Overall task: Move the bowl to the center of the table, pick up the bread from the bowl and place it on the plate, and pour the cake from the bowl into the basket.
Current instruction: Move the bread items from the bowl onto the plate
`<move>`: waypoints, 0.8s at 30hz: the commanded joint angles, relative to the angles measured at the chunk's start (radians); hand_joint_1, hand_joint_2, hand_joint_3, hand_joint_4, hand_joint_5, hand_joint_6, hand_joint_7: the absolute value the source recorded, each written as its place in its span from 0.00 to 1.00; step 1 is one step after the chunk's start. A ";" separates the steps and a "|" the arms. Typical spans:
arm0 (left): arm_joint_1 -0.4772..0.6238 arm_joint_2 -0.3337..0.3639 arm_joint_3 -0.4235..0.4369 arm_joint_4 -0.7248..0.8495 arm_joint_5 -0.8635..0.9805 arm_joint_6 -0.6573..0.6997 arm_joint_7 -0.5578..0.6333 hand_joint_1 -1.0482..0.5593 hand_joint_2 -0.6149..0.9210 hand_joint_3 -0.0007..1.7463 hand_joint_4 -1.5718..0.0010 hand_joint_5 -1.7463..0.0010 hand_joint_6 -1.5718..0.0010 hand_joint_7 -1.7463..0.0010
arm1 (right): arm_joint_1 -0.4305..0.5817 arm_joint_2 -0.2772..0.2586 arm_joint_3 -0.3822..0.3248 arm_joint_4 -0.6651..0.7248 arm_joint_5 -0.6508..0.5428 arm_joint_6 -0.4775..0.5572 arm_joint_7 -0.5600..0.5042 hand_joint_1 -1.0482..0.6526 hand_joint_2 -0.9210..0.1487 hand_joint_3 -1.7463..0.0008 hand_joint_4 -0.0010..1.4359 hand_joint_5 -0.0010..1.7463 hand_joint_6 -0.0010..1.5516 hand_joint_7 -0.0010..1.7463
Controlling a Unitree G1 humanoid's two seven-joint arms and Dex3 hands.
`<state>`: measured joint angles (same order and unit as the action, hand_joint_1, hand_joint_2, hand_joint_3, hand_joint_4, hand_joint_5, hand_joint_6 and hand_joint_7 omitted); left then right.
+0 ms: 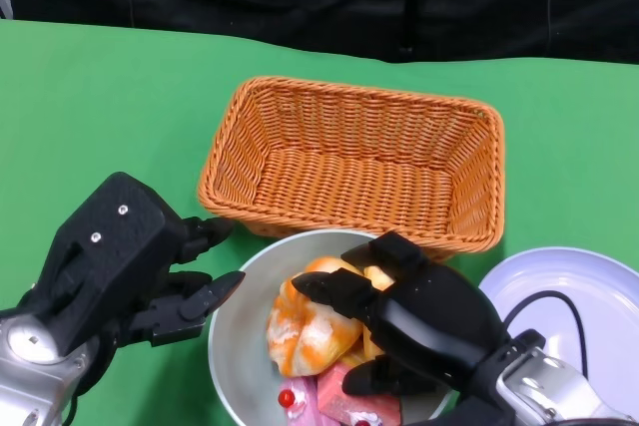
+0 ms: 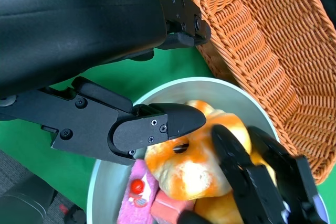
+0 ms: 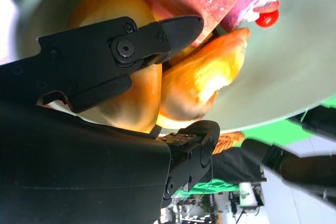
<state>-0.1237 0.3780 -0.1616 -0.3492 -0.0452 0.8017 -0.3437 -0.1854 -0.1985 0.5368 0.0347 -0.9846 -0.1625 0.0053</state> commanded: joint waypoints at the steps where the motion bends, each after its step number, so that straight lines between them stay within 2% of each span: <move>1: -0.002 0.001 0.000 -0.015 0.010 0.012 0.011 0.32 1.00 0.36 0.98 0.76 0.89 0.99 | -0.002 -0.008 0.015 0.077 -0.002 0.011 -0.037 0.36 0.02 1.00 0.21 0.42 0.31 0.10; 2: -0.002 0.000 0.000 -0.016 0.011 0.012 0.011 0.32 1.00 0.36 0.98 0.76 0.89 0.99 | -0.003 -0.005 0.015 0.092 0.010 0.003 -0.057 0.42 0.02 1.00 0.32 0.42 0.39 0.10; 3: 0.000 -0.002 0.001 -0.017 0.011 0.010 0.010 0.32 1.00 0.36 0.98 0.76 0.89 0.99 | -0.002 -0.001 0.012 0.106 0.025 -0.012 -0.088 0.45 0.02 1.00 0.39 0.44 0.43 0.10; 4: 0.001 -0.003 0.002 -0.019 0.010 0.009 0.010 0.32 1.00 0.36 0.98 0.76 0.89 0.99 | 0.000 0.004 0.006 0.131 0.049 -0.052 -0.149 0.47 0.01 0.99 0.48 0.50 0.51 0.13; 5: 0.002 -0.004 0.002 -0.020 0.010 0.008 0.010 0.32 1.00 0.35 0.98 0.76 0.89 0.99 | -0.001 0.008 0.003 0.152 0.067 -0.082 -0.196 0.48 0.03 0.91 0.59 0.71 0.63 0.25; 6: 0.004 -0.005 0.003 -0.022 0.009 0.007 0.009 0.32 1.00 0.35 0.97 0.76 0.89 0.99 | -0.002 0.008 0.003 0.170 0.078 -0.113 -0.244 0.49 0.11 0.81 0.62 0.79 0.64 0.34; 8: 0.005 -0.006 0.004 -0.023 0.008 0.007 0.008 0.31 1.00 0.35 0.97 0.76 0.89 0.99 | -0.004 0.003 0.008 0.187 0.080 -0.145 -0.302 0.49 0.34 0.42 0.70 0.96 0.58 0.78; 9: 0.005 -0.005 0.005 -0.023 0.008 0.006 0.006 0.31 1.00 0.35 0.97 0.76 0.89 0.99 | -0.004 0.003 0.009 0.191 0.079 -0.162 -0.334 0.49 0.39 0.35 0.71 0.98 0.56 0.86; 11: 0.005 -0.005 0.007 -0.021 0.008 0.006 0.006 0.31 1.00 0.35 0.97 0.76 0.88 0.99 | -0.006 0.006 0.009 0.205 0.082 -0.196 -0.396 0.49 0.45 0.28 0.71 1.00 0.53 0.97; 16: 0.004 -0.003 0.008 -0.011 0.007 -0.003 0.002 0.30 1.00 0.34 0.97 0.76 0.88 0.99 | -0.017 0.015 0.003 0.223 0.087 -0.279 -0.525 0.50 0.50 0.25 0.71 1.00 0.51 1.00; 20: 0.004 -0.003 0.006 -0.007 0.010 -0.010 0.003 0.30 1.00 0.34 0.97 0.76 0.88 0.99 | -0.017 0.017 -0.007 0.201 0.088 -0.303 -0.564 0.51 0.53 0.24 0.71 1.00 0.52 1.00; 24: 0.004 -0.004 0.009 -0.002 0.007 -0.011 0.001 0.30 1.00 0.34 0.97 0.77 0.88 0.99 | -0.022 0.020 -0.016 0.191 0.093 -0.337 -0.608 0.52 0.60 0.18 0.73 1.00 0.53 1.00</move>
<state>-0.1223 0.3668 -0.1623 -0.3615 -0.0409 0.8000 -0.3431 -0.2033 -0.1720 0.5386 0.2449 -0.9126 -0.4797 -0.5748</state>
